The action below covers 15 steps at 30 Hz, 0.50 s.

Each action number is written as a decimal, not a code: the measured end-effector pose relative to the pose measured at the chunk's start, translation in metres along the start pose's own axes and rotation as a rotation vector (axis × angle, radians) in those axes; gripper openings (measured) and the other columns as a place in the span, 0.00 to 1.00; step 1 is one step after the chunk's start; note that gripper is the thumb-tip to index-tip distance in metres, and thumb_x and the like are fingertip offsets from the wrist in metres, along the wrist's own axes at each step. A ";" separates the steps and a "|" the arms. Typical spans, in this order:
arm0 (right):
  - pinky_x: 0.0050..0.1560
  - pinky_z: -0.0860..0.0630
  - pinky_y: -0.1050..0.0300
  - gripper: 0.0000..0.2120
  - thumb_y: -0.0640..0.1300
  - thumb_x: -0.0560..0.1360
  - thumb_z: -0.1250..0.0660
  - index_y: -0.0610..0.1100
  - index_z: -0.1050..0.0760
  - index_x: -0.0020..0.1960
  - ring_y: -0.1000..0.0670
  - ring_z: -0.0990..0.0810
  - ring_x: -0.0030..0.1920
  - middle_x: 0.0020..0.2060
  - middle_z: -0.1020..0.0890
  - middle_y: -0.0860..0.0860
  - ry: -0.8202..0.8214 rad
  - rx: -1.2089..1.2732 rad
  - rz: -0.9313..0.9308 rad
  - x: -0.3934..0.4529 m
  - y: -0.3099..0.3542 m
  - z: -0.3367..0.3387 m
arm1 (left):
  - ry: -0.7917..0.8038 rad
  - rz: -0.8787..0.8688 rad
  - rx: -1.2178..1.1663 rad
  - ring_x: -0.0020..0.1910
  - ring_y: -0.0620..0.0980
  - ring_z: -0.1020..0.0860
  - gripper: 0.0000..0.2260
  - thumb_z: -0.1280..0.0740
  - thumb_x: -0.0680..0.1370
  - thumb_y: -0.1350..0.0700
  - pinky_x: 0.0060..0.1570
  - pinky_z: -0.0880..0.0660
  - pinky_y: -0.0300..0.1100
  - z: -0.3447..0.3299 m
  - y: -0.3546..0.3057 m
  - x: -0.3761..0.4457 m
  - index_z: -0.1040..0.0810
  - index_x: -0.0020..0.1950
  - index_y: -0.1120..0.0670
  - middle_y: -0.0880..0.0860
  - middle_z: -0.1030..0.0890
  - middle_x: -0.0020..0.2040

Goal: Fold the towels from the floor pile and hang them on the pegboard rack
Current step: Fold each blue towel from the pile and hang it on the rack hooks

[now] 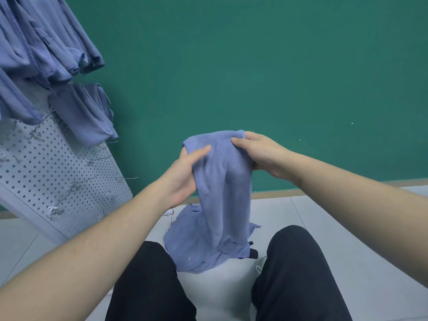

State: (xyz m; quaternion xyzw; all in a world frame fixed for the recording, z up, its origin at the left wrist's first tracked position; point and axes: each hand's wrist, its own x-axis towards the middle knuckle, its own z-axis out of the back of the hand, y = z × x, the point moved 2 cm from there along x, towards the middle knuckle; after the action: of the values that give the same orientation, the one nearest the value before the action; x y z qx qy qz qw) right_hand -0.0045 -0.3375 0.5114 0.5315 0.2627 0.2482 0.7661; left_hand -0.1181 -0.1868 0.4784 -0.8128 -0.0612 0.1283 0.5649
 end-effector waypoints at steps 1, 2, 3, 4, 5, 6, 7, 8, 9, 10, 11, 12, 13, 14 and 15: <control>0.55 0.17 0.50 0.12 0.49 0.83 0.41 0.52 0.21 0.59 0.52 0.15 0.54 0.51 0.14 0.56 -0.025 -0.007 -0.003 0.001 0.000 0.000 | 0.025 -0.023 0.047 0.65 0.50 0.21 0.23 0.32 0.80 0.56 0.63 0.25 0.52 0.001 0.004 0.001 0.33 0.74 0.48 0.51 0.19 0.66; 0.55 0.18 0.49 0.12 0.50 0.83 0.42 0.52 0.21 0.59 0.52 0.15 0.54 0.51 0.14 0.56 -0.049 -0.013 -0.012 0.002 0.000 0.001 | 0.034 -0.036 0.092 0.64 0.49 0.21 0.25 0.31 0.79 0.60 0.62 0.24 0.53 0.000 0.007 0.000 0.33 0.73 0.45 0.49 0.19 0.66; 0.56 0.19 0.49 0.12 0.50 0.83 0.42 0.52 0.21 0.59 0.51 0.16 0.54 0.51 0.14 0.55 -0.070 -0.020 -0.022 0.003 0.000 0.002 | 0.025 -0.033 0.128 0.64 0.48 0.20 0.26 0.31 0.79 0.62 0.61 0.23 0.54 0.001 0.008 0.000 0.33 0.72 0.44 0.47 0.19 0.65; 0.58 0.20 0.49 0.12 0.50 0.83 0.42 0.51 0.21 0.59 0.51 0.16 0.54 0.52 0.14 0.55 -0.088 -0.020 -0.035 0.005 -0.001 0.003 | 0.008 -0.021 0.150 0.62 0.48 0.20 0.26 0.31 0.78 0.64 0.59 0.22 0.54 0.002 0.009 0.000 0.31 0.71 0.43 0.46 0.19 0.64; 0.59 0.20 0.50 0.12 0.50 0.83 0.42 0.50 0.21 0.58 0.51 0.16 0.54 0.53 0.14 0.53 -0.105 -0.009 -0.055 0.007 -0.002 0.004 | -0.016 -0.005 0.158 0.61 0.47 0.19 0.24 0.32 0.78 0.64 0.57 0.21 0.53 0.004 0.009 0.000 0.30 0.70 0.44 0.46 0.18 0.63; 0.59 0.20 0.51 0.12 0.50 0.83 0.40 0.48 0.21 0.57 0.50 0.16 0.53 0.54 0.15 0.52 -0.126 0.026 -0.085 0.009 -0.004 0.005 | -0.045 0.013 0.148 0.58 0.47 0.18 0.21 0.32 0.79 0.65 0.55 0.21 0.52 0.005 0.010 0.001 0.28 0.68 0.46 0.46 0.17 0.61; 0.57 0.19 0.52 0.11 0.50 0.82 0.38 0.45 0.21 0.57 0.50 0.16 0.52 0.55 0.15 0.49 -0.135 0.095 -0.124 0.011 -0.006 0.006 | -0.075 0.028 0.123 0.56 0.48 0.17 0.18 0.33 0.79 0.65 0.53 0.20 0.51 0.005 0.010 0.002 0.26 0.66 0.48 0.48 0.16 0.59; 0.53 0.18 0.53 0.12 0.51 0.81 0.35 0.43 0.21 0.56 0.49 0.15 0.51 0.55 0.15 0.47 -0.114 0.183 -0.171 0.011 -0.007 0.006 | -0.103 0.037 0.092 0.54 0.49 0.17 0.15 0.33 0.79 0.65 0.52 0.20 0.49 0.006 0.011 0.005 0.24 0.63 0.51 0.51 0.15 0.58; 0.49 0.18 0.55 0.14 0.52 0.80 0.34 0.41 0.21 0.57 0.49 0.15 0.49 0.55 0.14 0.47 -0.050 0.264 -0.206 0.010 -0.007 0.006 | -0.125 0.041 0.060 0.53 0.50 0.16 0.13 0.34 0.79 0.65 0.50 0.20 0.48 0.006 0.012 0.007 0.23 0.62 0.54 0.54 0.15 0.58; 0.49 0.19 0.55 0.15 0.52 0.79 0.33 0.41 0.21 0.58 0.48 0.16 0.50 0.55 0.15 0.47 0.039 0.322 -0.221 0.009 -0.007 0.006 | -0.141 0.046 0.028 0.53 0.50 0.16 0.12 0.34 0.80 0.65 0.49 0.20 0.46 0.005 0.012 0.009 0.22 0.63 0.56 0.56 0.16 0.58; 0.52 0.21 0.54 0.14 0.51 0.79 0.33 0.43 0.21 0.58 0.48 0.17 0.51 0.55 0.15 0.47 0.115 0.353 -0.208 0.007 -0.008 0.006 | -0.148 0.053 -0.007 0.53 0.51 0.16 0.13 0.34 0.80 0.65 0.48 0.20 0.45 0.005 0.012 0.010 0.22 0.64 0.58 0.57 0.16 0.59; 0.57 0.23 0.51 0.13 0.49 0.78 0.34 0.44 0.21 0.59 0.48 0.19 0.53 0.55 0.16 0.47 0.168 0.359 -0.176 0.006 -0.008 0.006 | -0.149 0.061 -0.043 0.53 0.51 0.16 0.14 0.34 0.80 0.65 0.46 0.19 0.44 0.004 0.011 0.011 0.23 0.65 0.59 0.57 0.16 0.59; 0.61 0.25 0.49 0.12 0.46 0.78 0.34 0.46 0.21 0.60 0.48 0.20 0.53 0.55 0.17 0.48 0.196 0.341 -0.129 0.006 -0.009 0.007 | -0.157 0.067 -0.077 0.53 0.51 0.16 0.15 0.35 0.80 0.64 0.45 0.19 0.43 0.003 0.010 0.011 0.24 0.67 0.59 0.57 0.16 0.59; 0.62 0.26 0.49 0.12 0.44 0.78 0.34 0.47 0.21 0.60 0.49 0.20 0.53 0.53 0.17 0.48 0.202 0.298 -0.082 0.005 -0.009 0.007 | -0.173 0.067 -0.106 0.54 0.51 0.16 0.15 0.35 0.81 0.64 0.45 0.18 0.43 0.002 0.010 0.011 0.24 0.67 0.59 0.57 0.16 0.59; 0.59 0.26 0.50 0.13 0.41 0.78 0.34 0.48 0.22 0.61 0.49 0.21 0.50 0.52 0.18 0.49 0.200 0.246 -0.042 0.003 -0.008 0.006 | -0.193 0.060 -0.127 0.54 0.51 0.16 0.15 0.35 0.81 0.63 0.46 0.18 0.44 0.002 0.009 0.010 0.24 0.68 0.57 0.56 0.16 0.59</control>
State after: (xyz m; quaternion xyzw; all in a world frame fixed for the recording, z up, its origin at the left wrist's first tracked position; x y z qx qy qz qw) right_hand 0.0026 -0.3428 0.5051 0.5884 0.3773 0.2498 0.6701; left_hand -0.1094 -0.1853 0.4678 -0.8325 -0.0989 0.2184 0.4995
